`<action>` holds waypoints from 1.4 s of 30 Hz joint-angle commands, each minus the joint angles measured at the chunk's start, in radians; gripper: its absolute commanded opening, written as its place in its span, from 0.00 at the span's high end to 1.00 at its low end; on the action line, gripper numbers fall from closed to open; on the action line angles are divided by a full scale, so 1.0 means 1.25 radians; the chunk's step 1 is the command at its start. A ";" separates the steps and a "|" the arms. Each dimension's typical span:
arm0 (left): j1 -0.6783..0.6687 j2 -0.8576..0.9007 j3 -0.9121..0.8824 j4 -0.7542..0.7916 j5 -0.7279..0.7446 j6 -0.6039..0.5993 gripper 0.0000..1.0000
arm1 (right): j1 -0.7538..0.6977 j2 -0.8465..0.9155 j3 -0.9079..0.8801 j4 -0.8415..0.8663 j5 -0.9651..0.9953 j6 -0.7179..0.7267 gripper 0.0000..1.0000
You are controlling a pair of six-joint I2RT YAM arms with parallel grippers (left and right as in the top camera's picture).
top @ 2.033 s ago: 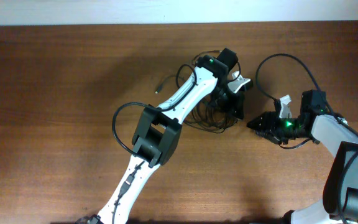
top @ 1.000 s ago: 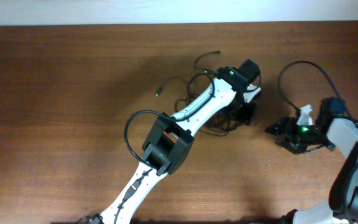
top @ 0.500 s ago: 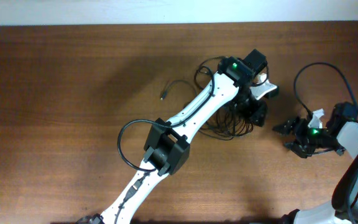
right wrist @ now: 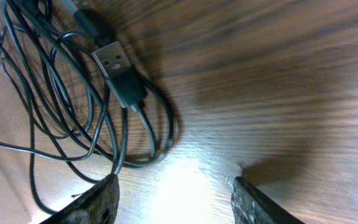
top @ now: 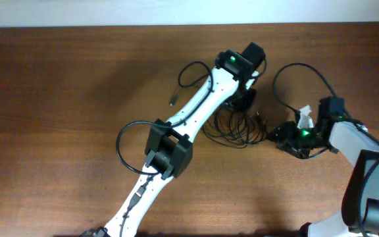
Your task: Untangle cables
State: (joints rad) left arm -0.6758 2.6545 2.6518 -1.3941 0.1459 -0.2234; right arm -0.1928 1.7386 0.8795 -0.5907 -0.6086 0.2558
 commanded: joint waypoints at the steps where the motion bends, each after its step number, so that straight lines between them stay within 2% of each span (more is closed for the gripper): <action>1: 0.017 0.058 0.009 0.019 0.064 -0.012 0.64 | 0.050 0.007 -0.005 0.017 0.105 0.076 0.43; 4: 0.033 0.098 0.009 0.025 0.103 -0.012 0.65 | 0.104 0.007 -0.005 0.037 0.212 0.121 0.46; 6: 0.041 0.117 0.009 0.025 0.110 -0.012 0.70 | 0.141 0.007 -0.005 0.040 0.281 0.153 0.49; 11: 0.043 0.132 0.009 0.026 0.111 -0.012 1.00 | 0.183 0.007 0.000 0.038 0.388 0.219 0.71; 14: 0.046 0.132 0.009 0.024 0.111 -0.012 1.00 | 0.198 0.015 0.000 0.027 0.543 0.228 0.79; 20: 0.105 0.132 0.010 0.009 0.184 -0.004 1.00 | 0.200 0.034 -0.001 -0.070 0.655 0.227 0.87; 25: 0.170 0.121 0.010 -0.037 0.244 0.067 1.00 | 0.200 0.034 0.000 -0.124 0.674 0.226 0.87; 28: 0.197 0.103 0.010 -0.065 0.247 0.110 1.00 | 0.200 0.034 0.012 -0.104 0.546 0.132 0.85; 30: 0.207 0.092 0.010 -0.068 0.269 0.133 1.00 | 0.201 0.034 0.045 -0.103 0.440 0.071 0.74; 32: 0.214 0.087 0.010 -0.067 0.322 0.138 1.00 | 0.202 0.034 0.094 -0.115 0.396 0.073 0.59; 35: 0.217 0.087 0.010 -0.067 0.341 0.138 1.00 | 0.216 0.034 0.180 -0.126 0.394 0.074 0.50; 42: 0.190 0.087 0.010 -0.064 0.341 0.137 1.00 | 0.297 0.048 0.197 -0.068 0.455 0.074 0.48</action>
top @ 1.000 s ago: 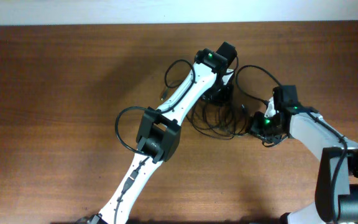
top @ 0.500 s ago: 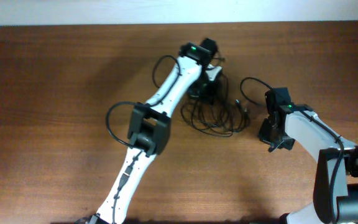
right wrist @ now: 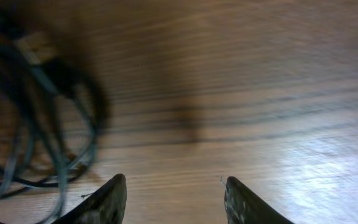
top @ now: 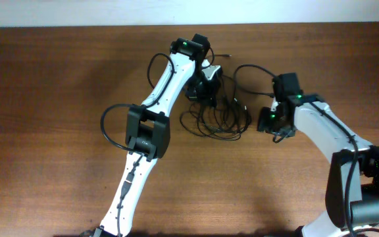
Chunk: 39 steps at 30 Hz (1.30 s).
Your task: Untangle cables
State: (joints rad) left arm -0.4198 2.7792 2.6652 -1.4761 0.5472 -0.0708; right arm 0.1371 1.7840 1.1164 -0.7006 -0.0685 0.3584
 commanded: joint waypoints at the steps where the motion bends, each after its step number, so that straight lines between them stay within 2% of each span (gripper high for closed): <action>1: -0.017 -0.013 0.000 0.001 0.020 0.015 1.00 | 0.043 0.019 0.008 0.035 0.036 -0.007 0.49; 14: -0.021 -0.013 0.000 -0.002 0.020 0.009 1.00 | 0.079 0.059 0.006 0.134 0.073 -0.009 0.50; 18: -0.022 -0.013 0.000 -0.002 0.020 0.009 1.00 | 0.085 0.060 0.005 0.145 0.171 0.016 0.50; 36: -0.022 -0.013 0.000 -0.002 0.020 0.009 1.00 | 0.085 0.112 -0.011 0.161 0.143 0.013 0.50; 39: -0.022 -0.013 0.000 -0.002 0.020 0.009 1.00 | 0.083 0.135 -0.011 0.141 0.176 0.013 0.58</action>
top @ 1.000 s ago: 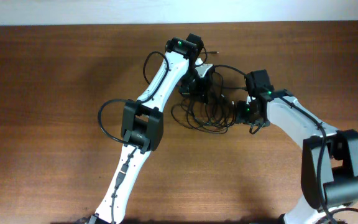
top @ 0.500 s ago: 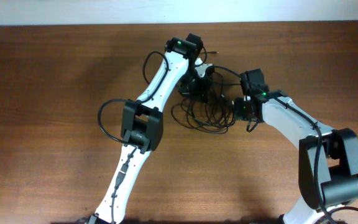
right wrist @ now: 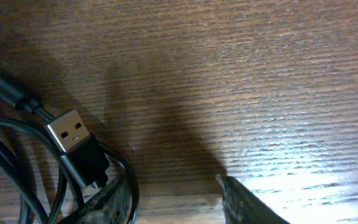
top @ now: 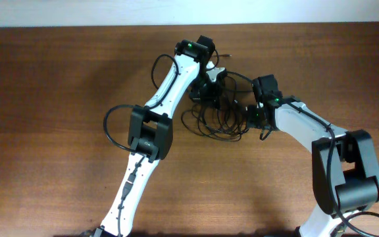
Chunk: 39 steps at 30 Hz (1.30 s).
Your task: Untangle cables
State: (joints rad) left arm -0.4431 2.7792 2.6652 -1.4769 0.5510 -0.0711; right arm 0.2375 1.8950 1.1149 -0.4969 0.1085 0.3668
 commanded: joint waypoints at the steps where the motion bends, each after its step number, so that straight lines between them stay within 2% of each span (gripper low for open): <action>1: -0.003 -0.013 0.000 -0.001 0.016 0.010 1.00 | 0.002 0.050 -0.009 -0.044 0.064 0.006 0.60; 6: -0.003 -0.013 0.000 -0.002 -0.020 -0.004 1.00 | -0.001 0.056 -0.009 -0.187 0.192 0.020 0.66; 10: -0.003 -0.013 0.000 -0.002 -0.038 -0.021 1.00 | -0.031 0.056 -0.010 -0.271 0.186 0.055 0.66; 13: -0.003 -0.012 0.000 -0.002 -0.038 -0.021 1.00 | -0.061 0.056 -0.010 -0.328 0.098 0.057 0.64; 15: -0.003 -0.012 0.000 -0.002 -0.038 -0.021 1.00 | -0.066 0.056 -0.010 -0.362 0.060 0.057 0.56; 20: -0.003 -0.012 0.000 -0.002 -0.038 -0.021 1.00 | -0.065 0.056 -0.010 -0.429 -0.039 0.020 0.56; 24: -0.003 -0.012 0.000 -0.002 -0.038 -0.021 1.00 | -0.065 0.056 -0.010 -0.448 -0.042 0.003 0.57; 27: -0.003 -0.012 0.000 -0.005 -0.038 -0.020 0.92 | -0.066 0.055 0.018 -0.453 -0.037 0.002 0.57; 32: -0.003 -0.012 0.000 -0.004 -0.041 -0.020 0.90 | -0.065 0.049 0.127 -0.525 -0.103 -0.090 0.51; 35: -0.003 -0.012 0.000 -0.005 -0.041 -0.020 0.89 | -0.065 0.049 0.147 -0.498 -0.107 -0.090 0.47; 39: -0.003 -0.012 0.000 -0.004 -0.041 -0.020 0.88 | -0.064 0.050 0.143 -0.457 -0.132 -0.090 0.47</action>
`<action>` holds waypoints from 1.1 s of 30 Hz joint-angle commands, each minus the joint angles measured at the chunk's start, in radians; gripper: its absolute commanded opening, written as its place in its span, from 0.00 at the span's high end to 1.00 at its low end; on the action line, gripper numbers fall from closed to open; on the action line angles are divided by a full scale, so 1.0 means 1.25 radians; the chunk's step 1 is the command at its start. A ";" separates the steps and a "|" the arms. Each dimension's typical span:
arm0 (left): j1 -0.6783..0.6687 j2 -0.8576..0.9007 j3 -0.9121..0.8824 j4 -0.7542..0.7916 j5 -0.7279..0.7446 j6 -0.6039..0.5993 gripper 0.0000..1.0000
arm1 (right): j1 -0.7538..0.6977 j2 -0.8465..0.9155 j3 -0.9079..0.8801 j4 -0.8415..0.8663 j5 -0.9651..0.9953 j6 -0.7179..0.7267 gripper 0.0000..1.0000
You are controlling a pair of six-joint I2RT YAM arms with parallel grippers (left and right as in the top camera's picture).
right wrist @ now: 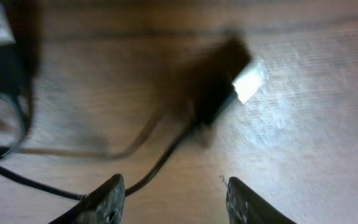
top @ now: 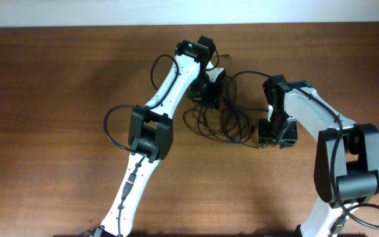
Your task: Untangle cables
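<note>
A tangle of thin black cables (top: 219, 122) lies on the brown table (top: 58, 131). My left gripper (top: 206, 89) sits on the far edge of the tangle. Its jaws are hidden under the wrist. Off the tangle's right near corner, my right gripper (top: 270, 135) hovers low over the wood. In the right wrist view the right gripper (right wrist: 174, 200) is open. A blurred black plug with a pale tip (right wrist: 229, 84) lies ahead of it. That plug's cable (right wrist: 160, 163) runs down past the left finger (right wrist: 107, 199). Another plug shows at top left.
One cable loop (top: 249, 82) arcs from the tangle toward the right arm's wrist. A loose cable end (top: 224, 57) pokes out beyond the left gripper. The table's far edge meets a white wall (top: 176, 10).
My right gripper has moved from the tangle's right edge toward the table's near right, still open. A different, blurred plug now lies ahead of it. The left arm has not moved.
At first my left gripper sat on the tangle near mid-table, and the right gripper stood open farther right. Then the left gripper and tangle were farther left, the right gripper nearer. It reached the tangle's right edge by a USB plug, and now stands farther toward the near side.
</note>
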State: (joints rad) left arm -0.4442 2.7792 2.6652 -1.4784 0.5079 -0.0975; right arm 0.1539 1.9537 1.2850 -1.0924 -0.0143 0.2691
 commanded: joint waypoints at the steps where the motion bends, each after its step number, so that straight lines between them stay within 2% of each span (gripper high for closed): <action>1: -0.002 -0.012 0.000 -0.003 -0.006 0.001 0.88 | 0.002 0.003 0.007 0.035 -0.034 -0.012 0.47; 8: -0.004 -0.012 0.000 -0.003 -0.006 0.001 0.88 | 0.002 0.005 0.006 0.134 -0.063 0.001 0.48; 20: -0.004 -0.011 0.000 0.000 -0.006 0.001 0.88 | 0.022 0.024 0.004 0.151 -0.088 0.022 0.47; 26: -0.004 -0.011 0.000 -0.001 -0.006 0.001 0.89 | 0.060 0.046 -0.027 0.246 -0.084 0.023 0.48; 28: -0.004 -0.011 0.000 -0.002 -0.006 0.000 0.89 | 0.059 0.046 -0.027 0.246 -0.059 0.070 0.48; 31: -0.004 -0.011 0.000 -0.002 -0.006 0.001 0.89 | 0.060 0.046 -0.027 0.243 -0.052 0.079 0.46; 33: -0.004 -0.011 0.000 -0.003 -0.006 0.001 0.89 | 0.060 0.046 -0.027 0.222 -0.068 0.070 0.41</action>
State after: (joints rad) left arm -0.4442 2.7792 2.6652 -1.4784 0.5049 -0.0975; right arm 0.2237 1.9759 1.2789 -0.7891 -0.0986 0.3420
